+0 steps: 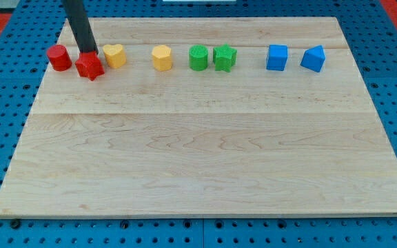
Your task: Move the red star to the bottom left of the cube
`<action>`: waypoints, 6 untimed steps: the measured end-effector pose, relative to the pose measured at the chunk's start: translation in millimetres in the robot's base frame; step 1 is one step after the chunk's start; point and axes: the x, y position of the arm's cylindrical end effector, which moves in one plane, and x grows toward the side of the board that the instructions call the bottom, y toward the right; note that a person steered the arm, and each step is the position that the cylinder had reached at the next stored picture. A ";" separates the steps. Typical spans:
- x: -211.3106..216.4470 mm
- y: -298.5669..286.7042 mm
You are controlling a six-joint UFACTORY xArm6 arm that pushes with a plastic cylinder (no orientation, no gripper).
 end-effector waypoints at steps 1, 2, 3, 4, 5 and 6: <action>31.4 23.3; 49.3 66.2; 48.7 3.2; 48.9 -8.8; 60.0 -38.4; 91.5 -15.3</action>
